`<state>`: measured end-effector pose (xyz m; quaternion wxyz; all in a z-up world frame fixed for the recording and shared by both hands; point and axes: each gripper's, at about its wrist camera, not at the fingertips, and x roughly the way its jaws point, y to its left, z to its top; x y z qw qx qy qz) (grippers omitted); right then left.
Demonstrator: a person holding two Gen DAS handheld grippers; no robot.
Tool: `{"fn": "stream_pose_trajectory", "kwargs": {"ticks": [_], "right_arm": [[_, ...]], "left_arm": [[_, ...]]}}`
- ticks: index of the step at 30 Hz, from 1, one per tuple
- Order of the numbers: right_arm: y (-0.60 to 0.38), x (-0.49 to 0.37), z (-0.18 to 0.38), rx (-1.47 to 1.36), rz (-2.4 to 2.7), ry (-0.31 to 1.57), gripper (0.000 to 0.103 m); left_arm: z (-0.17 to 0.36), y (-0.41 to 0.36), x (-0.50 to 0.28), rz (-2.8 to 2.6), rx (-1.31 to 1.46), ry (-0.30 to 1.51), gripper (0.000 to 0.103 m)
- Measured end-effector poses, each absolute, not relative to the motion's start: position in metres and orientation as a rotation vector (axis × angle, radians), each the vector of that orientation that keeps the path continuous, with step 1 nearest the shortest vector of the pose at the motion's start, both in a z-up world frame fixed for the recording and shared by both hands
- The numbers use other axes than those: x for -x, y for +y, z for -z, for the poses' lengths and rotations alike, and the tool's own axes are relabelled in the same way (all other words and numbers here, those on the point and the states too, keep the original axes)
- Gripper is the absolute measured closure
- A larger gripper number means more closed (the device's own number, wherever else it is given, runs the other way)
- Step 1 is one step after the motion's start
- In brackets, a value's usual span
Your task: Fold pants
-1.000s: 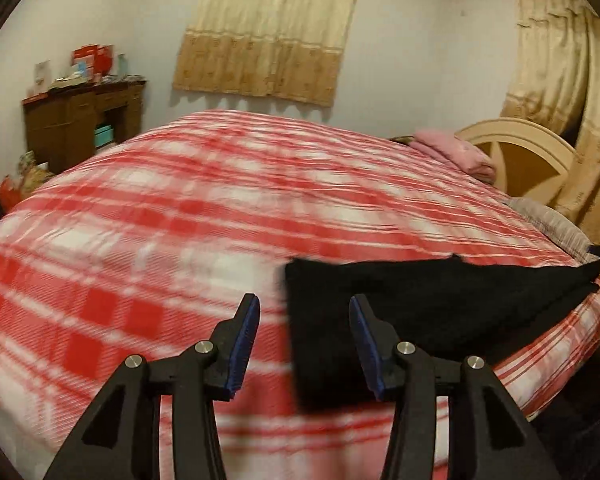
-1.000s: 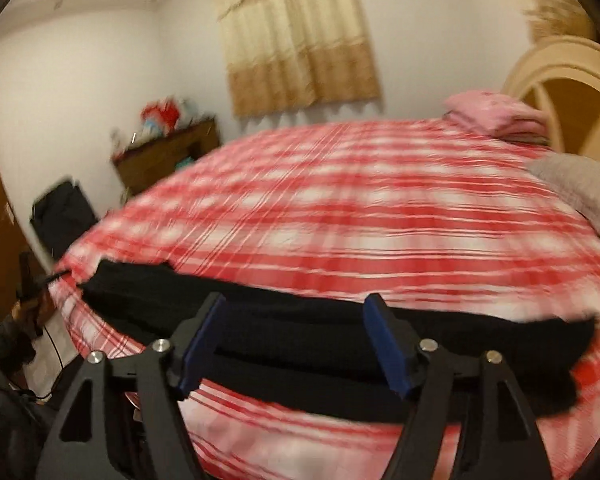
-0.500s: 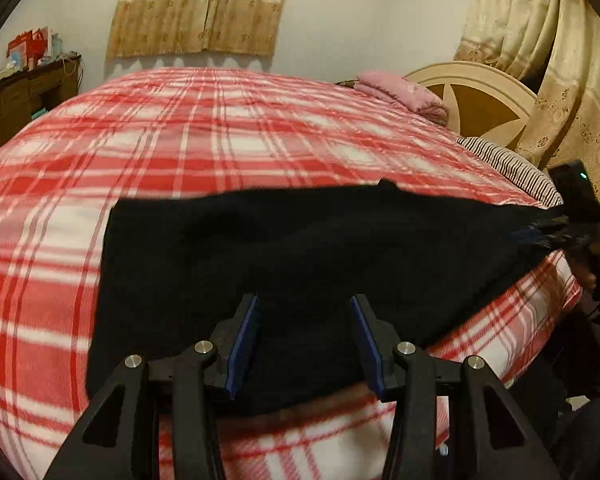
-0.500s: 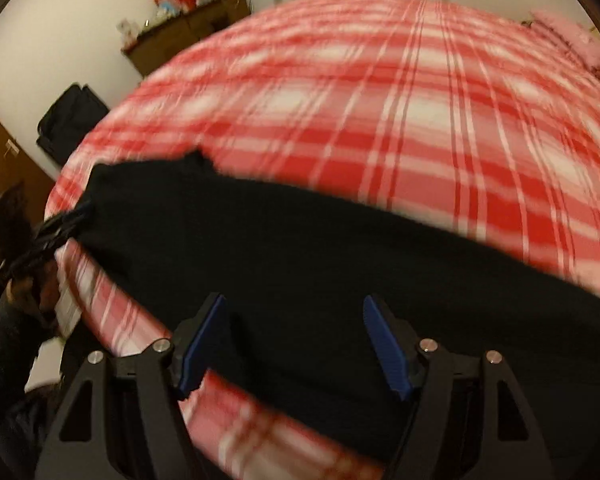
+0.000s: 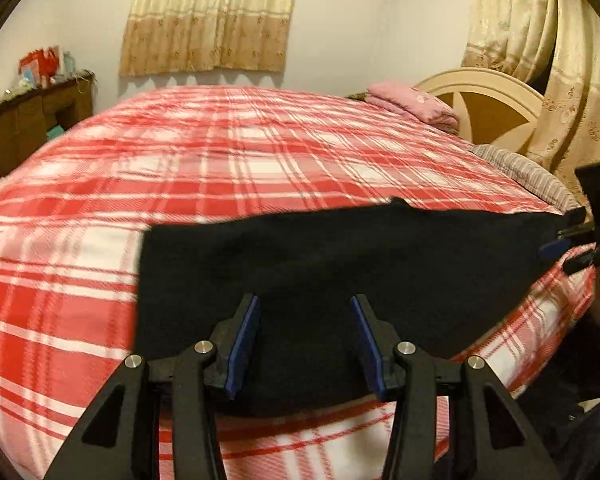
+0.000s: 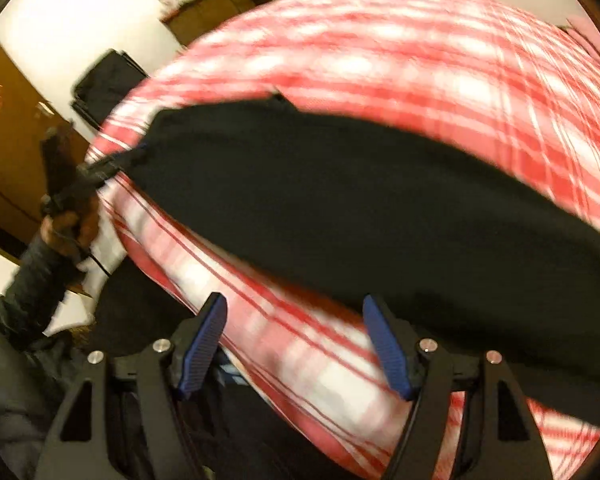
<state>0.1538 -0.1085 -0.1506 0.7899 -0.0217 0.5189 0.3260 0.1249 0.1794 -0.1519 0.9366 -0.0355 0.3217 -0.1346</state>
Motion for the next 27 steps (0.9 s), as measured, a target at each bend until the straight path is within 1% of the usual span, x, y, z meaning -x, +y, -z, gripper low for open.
{"fn": "stream_pose_trajectory", "kwargs": {"ticks": [2, 6, 9, 10, 13, 15, 19, 20, 21, 22, 23, 24, 25, 26, 27], "right_arm": [[-0.096, -0.163, 0.141, 0.012, -0.747, 1.081, 0.030], [-0.063, -0.197, 0.129, -0.015, -0.772, 1.008, 0.043], [-0.040, -0.227, 0.133, -0.025, -0.736, 0.990, 0.045], [-0.036, -0.237, 0.136, -0.045, -0.730, 0.992, 0.049], [-0.027, -0.270, 0.148, -0.109, -0.697, 1.013, 0.052], [-0.021, -0.289, 0.159, -0.140, -0.682, 1.043, 0.052], [-0.013, -0.301, 0.170, -0.157, -0.682, 1.096, 0.052], [-0.012, -0.301, 0.173, -0.152, -0.678, 1.104, 0.052], [-0.012, -0.301, 0.176, -0.143, -0.674, 1.112, 0.053], [-0.012, -0.301, 0.179, -0.145, -0.674, 1.118, 0.056], [-0.013, -0.302, 0.182, -0.152, -0.679, 1.123, 0.059], [-0.013, -0.302, 0.183, -0.155, -0.681, 1.123, 0.066], [-0.013, -0.302, 0.184, -0.158, -0.687, 1.124, 0.075], [-0.013, -0.304, 0.185, -0.160, -0.690, 1.124, 0.078], [-0.014, -0.305, 0.185, -0.163, -0.692, 1.123, 0.085]], "left_arm": [[0.148, 0.189, -0.127, 0.209, 0.043, 0.636, 0.054], [0.152, 0.218, -0.145, 0.069, 0.033, 0.664, 0.054], [0.154, 0.238, -0.156, 0.042, 0.103, 0.668, 0.054], [0.155, 0.242, -0.159, 0.041, 0.120, 0.672, 0.054], [0.158, 0.247, -0.170, 0.070, 0.168, 0.691, 0.054], [0.159, 0.245, -0.175, 0.089, 0.172, 0.702, 0.054], [0.161, 0.235, -0.184, 0.107, 0.135, 0.725, 0.054], [0.162, 0.236, -0.187, 0.108, 0.136, 0.727, 0.058], [0.162, 0.236, -0.189, 0.108, 0.139, 0.729, 0.063], [0.163, 0.238, -0.191, 0.108, 0.139, 0.735, 0.073], [0.163, 0.238, -0.193, 0.122, 0.143, 0.742, 0.078], [0.162, 0.238, -0.192, 0.127, 0.138, 0.734, 0.081], [0.161, 0.236, -0.192, 0.129, 0.128, 0.731, 0.087], [0.160, 0.233, -0.193, 0.128, 0.108, 0.730, 0.088], [0.158, 0.231, -0.192, 0.122, 0.096, 0.727, 0.089]]}}
